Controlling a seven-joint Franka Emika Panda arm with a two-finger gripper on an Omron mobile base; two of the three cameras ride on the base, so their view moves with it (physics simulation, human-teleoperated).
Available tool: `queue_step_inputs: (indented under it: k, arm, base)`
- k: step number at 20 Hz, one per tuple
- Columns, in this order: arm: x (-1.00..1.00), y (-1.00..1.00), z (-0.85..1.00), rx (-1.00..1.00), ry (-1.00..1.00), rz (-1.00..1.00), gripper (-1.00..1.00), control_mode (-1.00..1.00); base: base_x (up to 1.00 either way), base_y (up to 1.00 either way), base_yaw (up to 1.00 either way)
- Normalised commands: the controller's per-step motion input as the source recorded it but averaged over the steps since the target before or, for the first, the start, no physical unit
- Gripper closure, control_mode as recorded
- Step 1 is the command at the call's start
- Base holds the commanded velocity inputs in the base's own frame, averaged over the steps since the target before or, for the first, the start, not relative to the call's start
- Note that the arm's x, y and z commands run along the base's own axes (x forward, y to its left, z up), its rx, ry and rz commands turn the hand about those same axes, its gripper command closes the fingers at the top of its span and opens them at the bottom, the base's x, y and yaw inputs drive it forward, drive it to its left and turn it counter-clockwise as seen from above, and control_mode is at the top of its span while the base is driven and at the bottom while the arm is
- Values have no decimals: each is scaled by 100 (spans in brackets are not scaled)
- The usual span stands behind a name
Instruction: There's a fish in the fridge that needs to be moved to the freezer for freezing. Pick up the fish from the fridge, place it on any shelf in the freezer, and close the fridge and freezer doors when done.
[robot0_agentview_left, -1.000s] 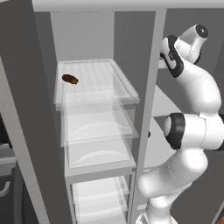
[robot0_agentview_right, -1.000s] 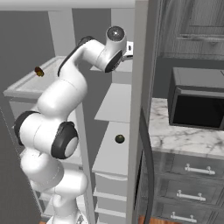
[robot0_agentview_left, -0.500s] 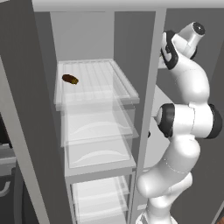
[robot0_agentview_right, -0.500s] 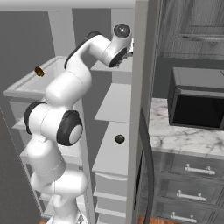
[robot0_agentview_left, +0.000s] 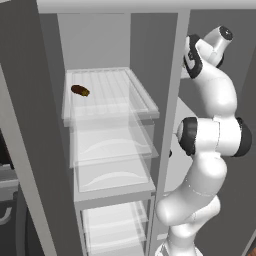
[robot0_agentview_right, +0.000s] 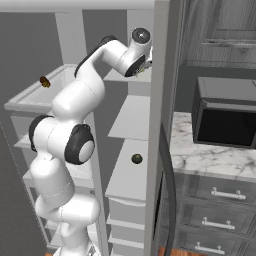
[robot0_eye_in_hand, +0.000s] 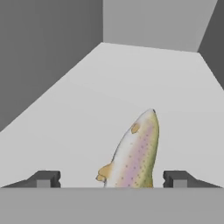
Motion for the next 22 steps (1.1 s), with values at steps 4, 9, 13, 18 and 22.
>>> queue_step_inputs:
  k: [4, 9, 13, 18, 22]
  arm:
    - [-19, -1, 0, 0, -5, 0, -100, -100]
    - [-88, -11, 0, 2, -10, 0, -100, -100]
    - [-100, 45, 0, 0, -15, 0, -100, -100]
    - [-100, 72, 6, -4, -14, -2, -100, -100]
    - [-100, 65, 13, -7, -1, -9, -100, -100]
  base:
    - [0, 0, 0]
    - [0, 0, 0]
    - [0, 0, 0]
    - [0, 0, 0]
    - [0, 0, 0]
